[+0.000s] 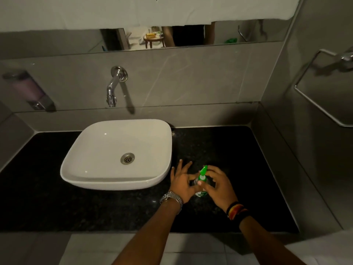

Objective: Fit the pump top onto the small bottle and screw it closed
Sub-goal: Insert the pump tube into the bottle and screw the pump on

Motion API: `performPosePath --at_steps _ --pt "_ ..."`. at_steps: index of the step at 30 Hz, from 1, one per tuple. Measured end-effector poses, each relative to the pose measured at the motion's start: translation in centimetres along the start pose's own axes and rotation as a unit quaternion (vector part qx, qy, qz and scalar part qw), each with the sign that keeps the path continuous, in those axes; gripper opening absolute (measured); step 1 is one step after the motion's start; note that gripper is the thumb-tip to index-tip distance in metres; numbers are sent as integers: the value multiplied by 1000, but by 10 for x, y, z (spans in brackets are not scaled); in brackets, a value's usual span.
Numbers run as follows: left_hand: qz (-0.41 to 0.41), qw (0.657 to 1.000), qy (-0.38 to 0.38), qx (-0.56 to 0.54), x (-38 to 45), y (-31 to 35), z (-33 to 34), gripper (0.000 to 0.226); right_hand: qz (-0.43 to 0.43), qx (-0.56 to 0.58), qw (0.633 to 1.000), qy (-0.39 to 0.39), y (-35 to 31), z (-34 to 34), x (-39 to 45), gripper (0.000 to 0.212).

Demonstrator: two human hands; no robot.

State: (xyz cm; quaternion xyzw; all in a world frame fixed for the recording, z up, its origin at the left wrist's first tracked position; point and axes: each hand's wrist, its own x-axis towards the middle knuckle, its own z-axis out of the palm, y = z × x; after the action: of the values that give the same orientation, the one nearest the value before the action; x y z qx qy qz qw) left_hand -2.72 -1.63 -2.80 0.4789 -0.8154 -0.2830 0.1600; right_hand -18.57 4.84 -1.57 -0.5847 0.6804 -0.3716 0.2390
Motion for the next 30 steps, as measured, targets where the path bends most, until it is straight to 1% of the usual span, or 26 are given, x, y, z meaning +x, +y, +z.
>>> performPosePath --at_steps 2,5,8,10,11,13,15,17,19,21,22,24,27,30 --pt "-1 1000 2 1 -1 0 0 40 10 -14 1000 26 -2 1 1 33" --pt "8 1000 -1 5 -1 -2 1 44 56 -28 996 61 -7 3 4 48" --pt "5 1000 -2 0 0 -2 2 45 38 22 998 36 -3 5 0 52" --pt "-3 1000 -5 -6 0 -1 2 45 23 34 999 17 2 4 -5 48" --pt "-6 1000 -5 -5 -1 -1 3 46 20 27 999 22 3 3 -6 44" --pt "-8 1000 1 1 -1 -2 4 45 27 12 998 49 1 2 -5 36" --pt "-4 1000 5 4 -1 -4 5 44 37 -7 997 71 -4 0 -1 38" --pt "-1 1000 4 -3 0 -5 5 43 34 -6 998 58 -6 -2 1 43" --pt "-2 1000 3 -8 0 -5 6 44 11 -9 1000 16 -3 -4 0 48" --pt "-6 1000 3 -3 -1 -4 6 47 -28 -43 999 -9 0 -6 -1 41" --pt "-7 1000 5 -2 -1 -4 6 48 -38 -62 997 -7 0 -6 0 36" --pt "-7 1000 8 -1 -2 -3 7 46 -30 -93 995 16 -4 -8 3 29" --pt "-1 1000 15 -1 -2 -5 7 43 3 -104 994 40 -8 -8 5 40" --pt "-4 1000 21 -4 -3 -4 8 43 -21 -83 996 8 -2 -9 0 48"
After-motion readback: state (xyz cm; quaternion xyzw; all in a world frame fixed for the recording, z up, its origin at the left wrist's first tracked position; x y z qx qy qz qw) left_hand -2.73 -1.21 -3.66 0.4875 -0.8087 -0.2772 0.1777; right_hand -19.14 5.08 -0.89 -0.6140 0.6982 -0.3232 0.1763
